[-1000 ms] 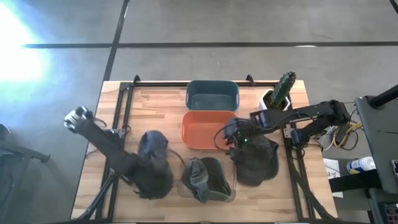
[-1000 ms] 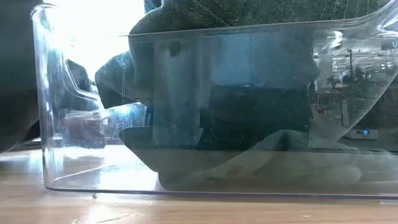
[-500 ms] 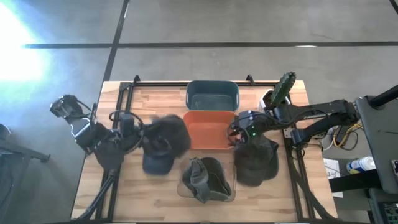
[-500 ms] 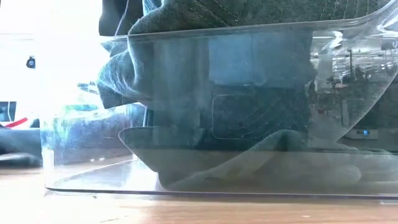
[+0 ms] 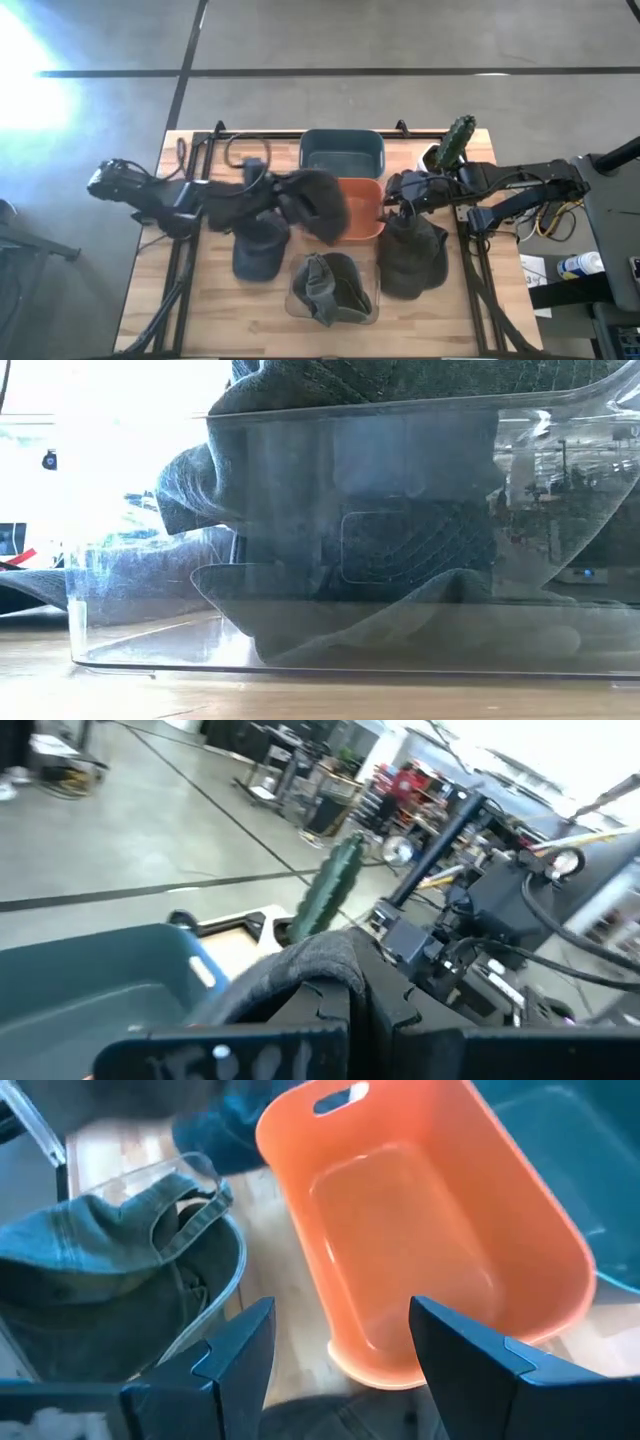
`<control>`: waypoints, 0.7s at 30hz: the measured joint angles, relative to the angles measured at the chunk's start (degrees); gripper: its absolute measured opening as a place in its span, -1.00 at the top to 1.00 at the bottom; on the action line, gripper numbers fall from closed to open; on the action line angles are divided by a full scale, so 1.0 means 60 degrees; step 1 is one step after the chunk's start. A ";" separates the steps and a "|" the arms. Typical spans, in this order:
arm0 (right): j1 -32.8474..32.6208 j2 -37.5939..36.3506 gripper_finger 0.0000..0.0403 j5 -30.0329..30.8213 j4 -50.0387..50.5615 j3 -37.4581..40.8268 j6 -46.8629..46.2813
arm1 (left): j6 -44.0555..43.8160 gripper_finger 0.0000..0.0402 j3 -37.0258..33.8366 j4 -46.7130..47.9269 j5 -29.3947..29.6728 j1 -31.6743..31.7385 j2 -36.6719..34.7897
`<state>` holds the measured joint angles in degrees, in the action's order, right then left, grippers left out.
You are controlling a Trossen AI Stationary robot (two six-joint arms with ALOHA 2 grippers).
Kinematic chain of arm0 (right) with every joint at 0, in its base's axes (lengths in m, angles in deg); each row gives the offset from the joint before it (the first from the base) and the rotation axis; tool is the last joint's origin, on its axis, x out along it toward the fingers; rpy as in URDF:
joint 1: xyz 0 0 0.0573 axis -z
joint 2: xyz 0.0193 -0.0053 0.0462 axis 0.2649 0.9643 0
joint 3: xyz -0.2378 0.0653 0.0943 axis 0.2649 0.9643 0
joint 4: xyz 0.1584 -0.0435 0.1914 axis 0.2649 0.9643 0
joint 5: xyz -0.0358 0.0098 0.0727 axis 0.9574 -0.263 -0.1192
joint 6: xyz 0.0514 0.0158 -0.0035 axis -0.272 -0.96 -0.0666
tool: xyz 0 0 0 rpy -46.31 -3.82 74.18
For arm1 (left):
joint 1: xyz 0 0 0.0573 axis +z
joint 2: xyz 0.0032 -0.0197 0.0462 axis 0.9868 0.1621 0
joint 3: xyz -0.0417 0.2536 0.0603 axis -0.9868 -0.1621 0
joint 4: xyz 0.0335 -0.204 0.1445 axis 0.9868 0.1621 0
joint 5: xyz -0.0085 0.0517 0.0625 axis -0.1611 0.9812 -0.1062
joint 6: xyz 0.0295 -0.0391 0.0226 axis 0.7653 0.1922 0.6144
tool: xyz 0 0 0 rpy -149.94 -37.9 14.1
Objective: Pick & Place hat
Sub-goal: Put the left black cap into the orange bin
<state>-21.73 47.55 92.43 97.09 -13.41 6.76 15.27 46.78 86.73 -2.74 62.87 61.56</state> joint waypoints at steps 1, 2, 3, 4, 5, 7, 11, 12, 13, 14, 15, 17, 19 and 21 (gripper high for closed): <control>0.0002 -0.0063 -0.12 0.0040 -0.0011 0.0000 -0.0002 | 0.0117 1.00 0.0000 -0.0186 -0.0356 0.0248 0.0147; 0.0004 -0.0126 -0.12 0.0066 -0.0006 0.0000 -0.0002 | 0.0171 1.00 0.0000 -0.0322 -0.0728 0.0482 0.0279; 0.0004 -0.0176 -0.12 0.0133 -0.0006 0.0000 -0.0007 | 0.0178 1.00 0.0000 -0.0393 -0.1131 0.0722 0.0419; 0.0004 -0.0239 -0.12 0.0219 -0.0010 0.0000 -0.0040 | 0.0183 1.00 0.0000 -0.0471 -0.1534 0.0965 0.0570; 0.0004 -0.0302 -0.12 0.0238 0.0000 0.0000 -0.0088 | 0.0188 1.00 0.0000 -0.0554 -0.1906 0.1186 0.0739; 0.0004 -0.0420 -0.12 0.0238 -0.0002 0.0000 -0.0192 | 0.0172 1.00 0.0000 -0.0673 -0.2506 0.1602 0.1083; 0.0002 -0.0654 -0.12 0.0242 0.0011 0.0000 -0.0257 | -0.0068 1.00 0.0000 -0.1007 -0.3564 0.2294 0.1744; 0.0004 -0.0712 -0.12 0.0243 0.0019 0.0000 -0.0257 | -0.0129 1.00 0.0000 -0.1246 -0.3883 0.2428 0.1914; 0.0004 -0.0776 -0.12 0.0258 0.0054 0.0000 -0.0257 | -0.0145 1.00 0.0000 -0.1552 -0.4228 0.2548 0.2074; 0.0004 -0.0834 -0.12 0.0312 0.0114 0.0000 -0.0262 | -0.0163 1.00 0.0000 -0.1908 -0.4575 0.2634 0.2257; 0.0004 -0.0893 -0.12 0.0431 0.0188 0.0000 -0.0301 | -0.0159 1.00 0.0000 -0.2322 -0.4921 0.2708 0.2408; 0.0004 -0.1006 -0.12 0.0624 0.0390 0.0000 -0.0459 | -0.0168 1.00 0.0000 -0.2916 -0.5476 0.2797 0.2655; 0.0004 -0.1109 -0.12 0.0747 0.0614 0.0000 -0.0539 | -0.0192 1.00 0.0000 -0.3163 -0.5781 0.2863 0.2807; 0.0004 -0.1186 -0.12 0.0776 0.0800 0.0000 -0.0637 | -0.0263 1.00 0.0000 -0.3090 -0.5958 0.2896 0.2887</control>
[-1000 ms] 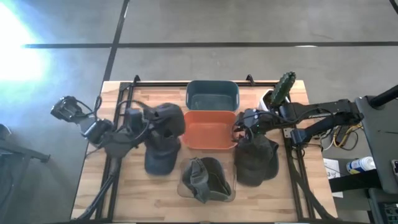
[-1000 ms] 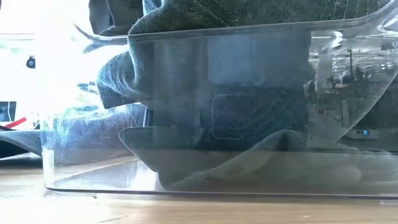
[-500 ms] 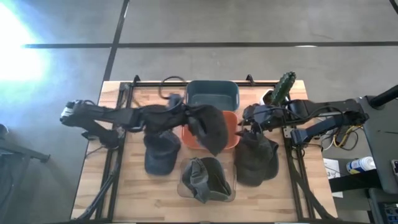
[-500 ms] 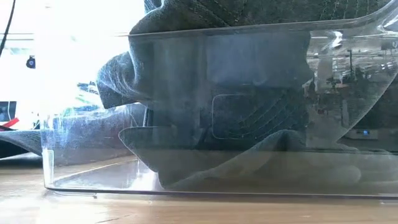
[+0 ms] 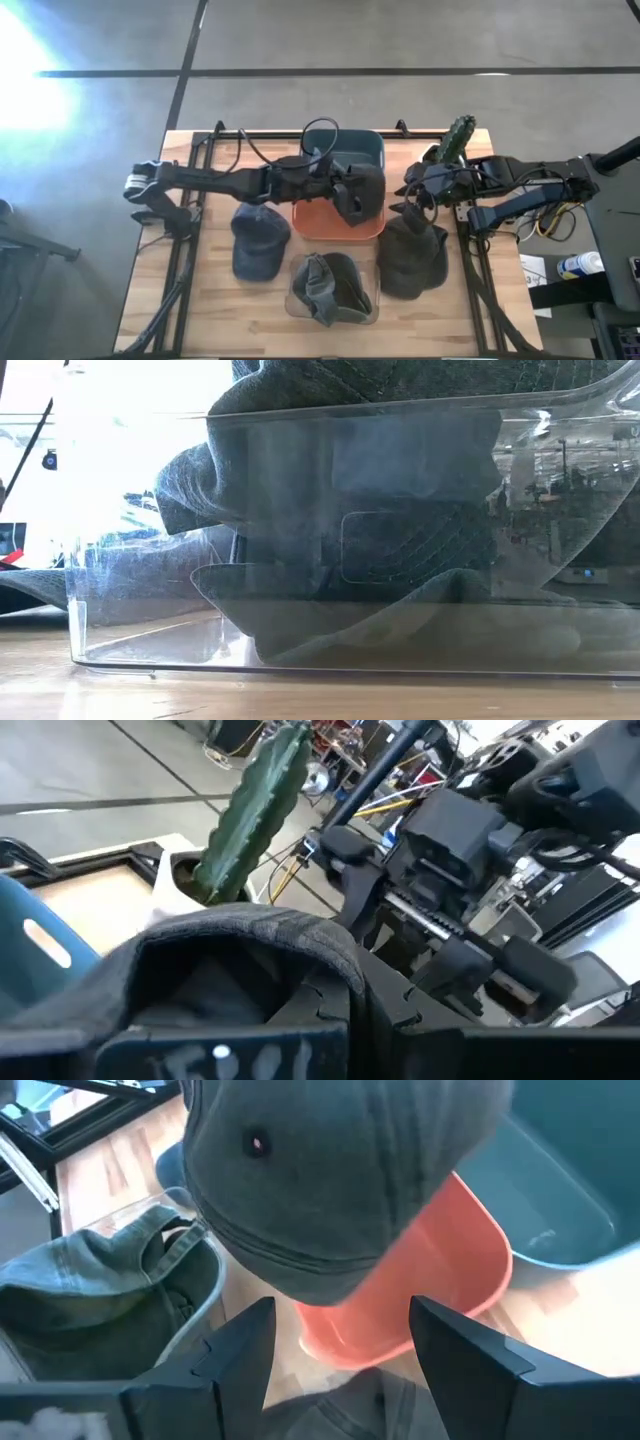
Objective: Pick & Place hat
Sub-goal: Put the left black cap into the orange bin
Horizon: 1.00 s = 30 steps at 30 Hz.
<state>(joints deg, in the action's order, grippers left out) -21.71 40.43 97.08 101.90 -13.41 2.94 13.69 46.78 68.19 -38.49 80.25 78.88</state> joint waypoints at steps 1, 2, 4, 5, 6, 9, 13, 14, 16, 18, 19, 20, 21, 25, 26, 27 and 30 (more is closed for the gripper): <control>0.0000 -0.0029 -0.12 0.0021 0.0072 0.0000 -0.0049 | -0.0005 1.00 -0.0031 0.0021 -0.0145 0.0005 0.0015; -0.0001 -0.0046 -0.12 0.0071 0.0154 0.0000 -0.0085 | -0.0023 1.00 -0.0118 0.0017 -0.0195 0.0011 0.0015; 0.0000 -0.0056 -0.12 0.0191 0.0295 0.0000 -0.0115 | -0.0124 1.00 -0.0369 0.0066 -0.0323 0.0010 -0.0005; 0.0000 -0.0057 -0.12 0.0205 0.0348 0.0000 -0.0115 | -0.0254 1.00 -0.0519 0.0157 -0.0337 -0.0008 -0.0037; 0.0009 -0.0057 -0.12 0.0213 0.0400 0.0005 -0.0115 | -0.0342 1.00 -0.0688 0.0232 -0.0380 -0.0026 -0.0069; 0.0007 -0.0038 -0.12 0.0212 0.0406 0.0033 -0.0112 | -0.0751 1.00 -0.1229 0.0235 -0.0680 -0.0089 -0.0231; 0.0007 -0.0035 -0.12 0.0242 0.0407 0.0161 -0.0112 | -0.0863 1.00 -0.2021 0.1036 -0.0825 -0.0203 -0.0604; 0.0007 -0.0035 -0.12 0.0261 0.0420 0.0206 -0.0112 | -0.0912 1.00 -0.2229 0.1326 -0.0812 -0.0234 -0.0724; 0.0005 -0.0028 -0.12 0.0293 0.0405 0.0315 -0.0112 | -0.0949 1.00 -0.2659 0.1770 -0.0724 -0.0277 -0.1057; 0.0000 -0.0028 -0.12 0.0323 0.0402 0.0447 -0.0169 | -0.1014 1.00 -0.3042 0.2103 -0.0700 -0.0280 -0.1546; 0.0000 -0.0028 -0.12 0.0363 0.0398 0.0533 -0.0254 | -0.1084 1.00 -0.3223 0.2281 -0.0631 -0.0280 -0.1792; 0.0000 -0.0028 -0.12 0.0419 0.0398 0.0626 -0.0320 | -0.1150 1.00 -0.3399 0.2493 -0.0500 -0.0280 -0.2066; 0.0000 -0.0025 -0.12 0.0432 0.0412 0.0710 -0.0356 | -0.1218 1.00 -0.3592 0.2704 -0.0277 -0.0284 -0.2326; 0.0000 -0.0026 -0.12 0.0432 0.0214 0.1104 -0.0587 | -0.1714 1.00 -0.4175 0.3596 0.1262 -0.0287 -0.3328; 0.0000 -0.0026 -0.12 0.0407 0.0088 0.1210 -0.0634 | -0.1837 1.00 -0.4268 0.3858 0.1767 -0.0284 -0.3560; 0.0000 -0.0024 -0.12 0.0369 -0.0028 0.1305 -0.0674 | -0.1971 0.99 -0.4375 0.4098 0.2214 -0.0284 -0.3769; 0.0000 -0.0024 -0.12 0.0243 -0.0450 0.1533 -0.0816 | -0.2369 0.94 -0.4725 0.4724 0.3075 -0.0279 -0.4157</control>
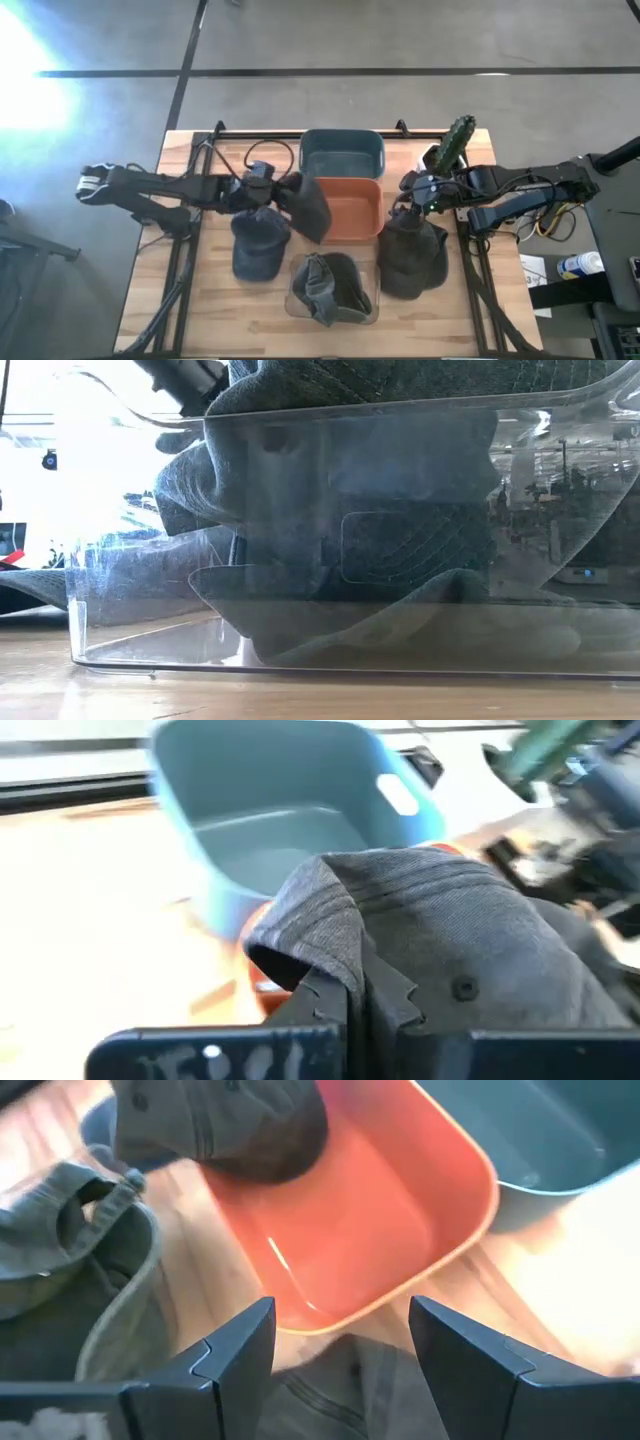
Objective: Pick & Place hat
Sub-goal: Put the left black cap into the orange bin
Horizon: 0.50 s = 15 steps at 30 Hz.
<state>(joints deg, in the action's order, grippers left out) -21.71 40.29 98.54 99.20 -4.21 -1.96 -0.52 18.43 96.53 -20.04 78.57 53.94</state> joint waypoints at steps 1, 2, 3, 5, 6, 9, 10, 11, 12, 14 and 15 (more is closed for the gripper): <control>0.0000 0.0004 -0.12 -0.0058 -0.0158 0.0072 -0.0026 | -0.0080 0.91 -0.0100 0.0078 0.0079 0.0000 -0.0075; 0.0000 0.0004 -0.12 -0.0114 -0.0357 0.0156 -0.0049 | -0.0138 0.88 -0.0190 0.0071 0.0097 -0.0001 -0.0127; 0.0000 0.0007 -0.12 -0.0151 -0.0526 0.0221 -0.0053 | -0.0178 0.85 -0.0276 0.0027 0.0122 -0.0001 -0.0158; 0.0000 0.0006 -0.12 -0.0394 -0.0928 0.0358 -0.0075 | -0.0246 0.79 -0.0472 -0.0011 0.0138 -0.0001 -0.0121; 0.0002 0.0004 -0.12 -0.0542 -0.1134 0.0419 -0.0113 | -0.0279 0.77 -0.0579 0.0001 0.0137 -0.0001 -0.0047; -0.0004 0.0007 -0.12 -0.0683 -0.1445 0.0561 -0.0266 | -0.0556 0.73 -0.0782 0.0109 0.0116 -0.0005 0.0197; -0.0004 0.0007 -0.12 -0.0686 -0.1477 0.0577 -0.0336 | -0.0688 0.72 -0.0790 0.0136 0.0116 -0.0005 0.0277; -0.0003 0.0007 -0.12 -0.0686 -0.1487 0.0591 -0.0440 | -0.0787 0.72 -0.0787 0.0152 0.0122 -0.0002 0.0341; 0.0000 0.0007 -0.12 -0.0686 -0.1484 0.0601 -0.0581 | -0.0822 0.72 -0.0787 0.0150 0.0141 -0.0001 0.0410; -0.0004 0.0007 -0.12 -0.0794 -0.1574 0.0617 -0.0760 | -0.0867 0.72 -0.0785 0.0118 0.0289 -0.0001 0.0506; -0.0004 0.0007 -0.12 -0.0965 -0.1738 0.0629 -0.0787 | -0.0875 0.72 -0.0766 0.0023 0.0304 -0.0001 0.0558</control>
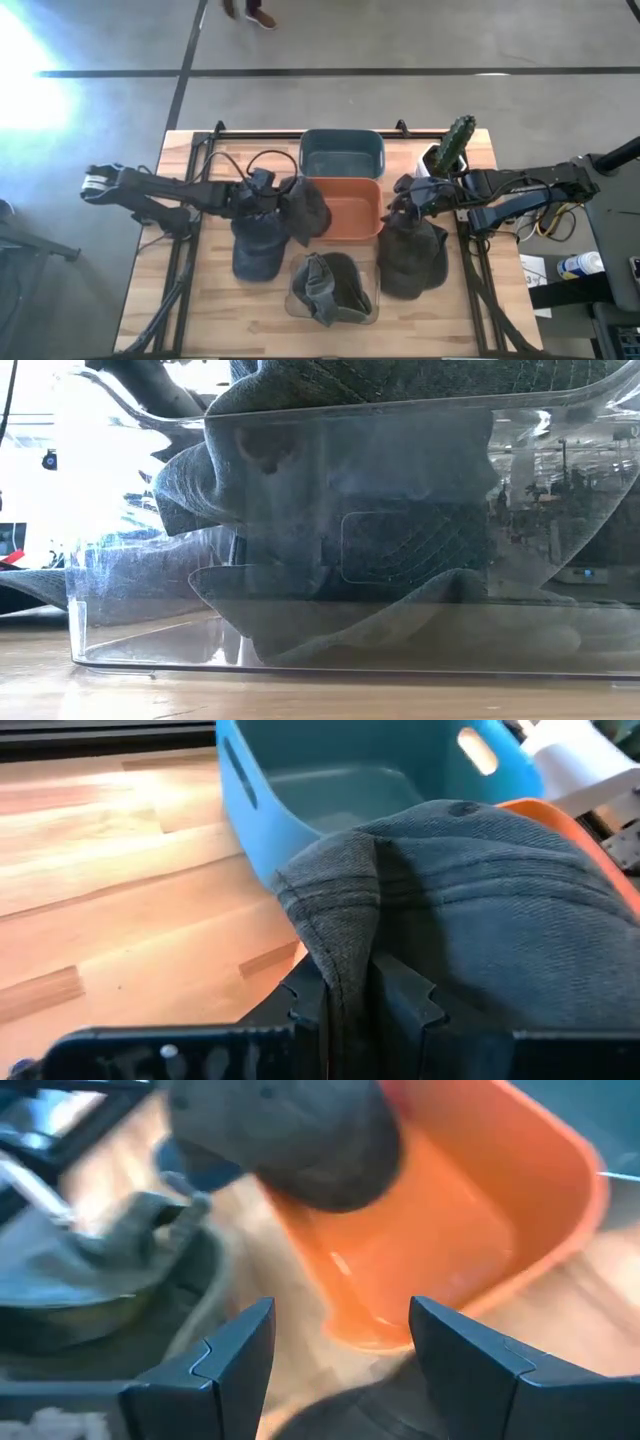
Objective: Pick & Place hat
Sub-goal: Put the left black cap into the orange bin
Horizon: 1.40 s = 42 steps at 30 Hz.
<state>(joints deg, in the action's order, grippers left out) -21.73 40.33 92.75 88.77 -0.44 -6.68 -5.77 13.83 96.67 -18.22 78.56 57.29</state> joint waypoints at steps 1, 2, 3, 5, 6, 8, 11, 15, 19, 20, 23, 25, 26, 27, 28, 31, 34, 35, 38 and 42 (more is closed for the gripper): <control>-0.0004 0.0019 -0.12 -0.0166 -0.0233 0.0009 -0.0010 | 0.0000 0.72 0.0051 -0.0166 0.0001 0.0000 0.0051; -0.0008 0.0061 -0.12 -0.0283 -0.0441 0.0013 -0.0010 | 0.0001 0.72 0.0112 -0.0367 -0.0002 0.0000 0.0100; -0.0026 0.0095 -0.12 -0.0338 -0.0588 0.0013 -0.0010 | 0.0069 0.71 0.0185 -0.0530 0.0001 0.0000 0.0149; -0.0036 0.0177 -0.12 -0.0362 -0.0824 0.0016 -0.0006 | 0.0298 0.71 0.0401 -0.0766 0.0013 0.0000 0.0275; -0.0036 0.0257 -0.12 -0.0362 -0.0920 0.0016 -0.0003 | 0.0436 0.71 0.0541 -0.0797 0.0016 0.0000 0.0355; -0.0036 0.0407 -0.12 -0.0365 -0.1001 0.0016 -0.0006 | 0.0838 0.71 0.0824 -0.0797 0.0137 0.0002 0.0564; -0.0036 0.0725 -0.12 -0.0505 -0.0981 0.0016 -0.0008 | 0.1421 0.71 0.1214 -0.0376 0.0286 0.0096 0.1069; -0.0036 0.1168 -0.12 -0.1061 -0.1013 0.0016 -0.0010 | 0.1191 0.71 0.1842 0.1107 -0.0119 0.0233 0.1986; -0.0044 0.1537 -0.12 -0.1406 -0.1001 0.0016 -0.0008 | 0.1178 0.71 0.2538 0.1337 -0.0321 0.0137 0.2560; -0.0042 0.1618 -0.12 -0.1408 -0.1001 0.0016 -0.0001 | 0.1236 0.71 0.2725 0.1304 -0.0337 0.0131 0.2632; -0.0036 0.1841 -0.12 -0.1404 -0.1002 0.0016 0.0074 | 0.1784 0.71 0.3186 0.0689 -0.0335 0.0135 0.2800; -0.0036 0.1951 -0.12 -0.1404 -0.0988 0.0016 0.0204 | 0.2419 0.71 0.3359 0.0231 -0.0377 0.0196 0.2961; -0.0040 0.2005 -0.12 -0.1406 -0.0992 0.0016 0.0256 | 0.2668 0.71 0.3428 0.0159 -0.0439 0.0250 0.3088; -0.0040 0.2059 -0.12 -0.1404 -0.0988 0.0016 0.0280 | 0.2803 0.71 0.3474 0.0189 -0.0489 0.0317 0.3239; -0.0036 0.2109 -0.12 -0.1404 -0.0989 0.0016 0.0291 | 0.2847 0.71 0.3481 0.0288 -0.0573 0.0395 0.3399; -0.0036 0.2168 -0.12 -0.1404 -0.0981 0.0016 0.0330 | 0.2739 0.71 0.3477 0.0682 -0.0987 0.0564 0.3854; -0.0036 0.2189 -0.12 -0.1407 -0.0952 0.0016 0.0332 | 0.2674 0.71 0.3477 0.1341 -0.1159 0.0537 0.4055; -0.0036 0.2189 -0.12 -0.1404 -0.0923 0.0016 0.0351 | 0.2634 0.71 0.3477 0.1545 -0.1170 0.0527 0.4085; -0.0036 0.2186 -0.12 -0.1380 -0.0913 0.0016 0.0381 | 0.2471 0.71 0.3473 0.1887 -0.1178 0.0535 0.3993; -0.0036 0.2186 -0.12 -0.1349 -0.0919 0.0016 0.0649 | 0.2473 0.71 0.3477 0.1867 -0.1157 0.0528 0.3451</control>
<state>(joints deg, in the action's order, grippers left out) -21.95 53.45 84.66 83.26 -0.34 -2.79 9.07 34.70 107.87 -25.16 81.73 78.00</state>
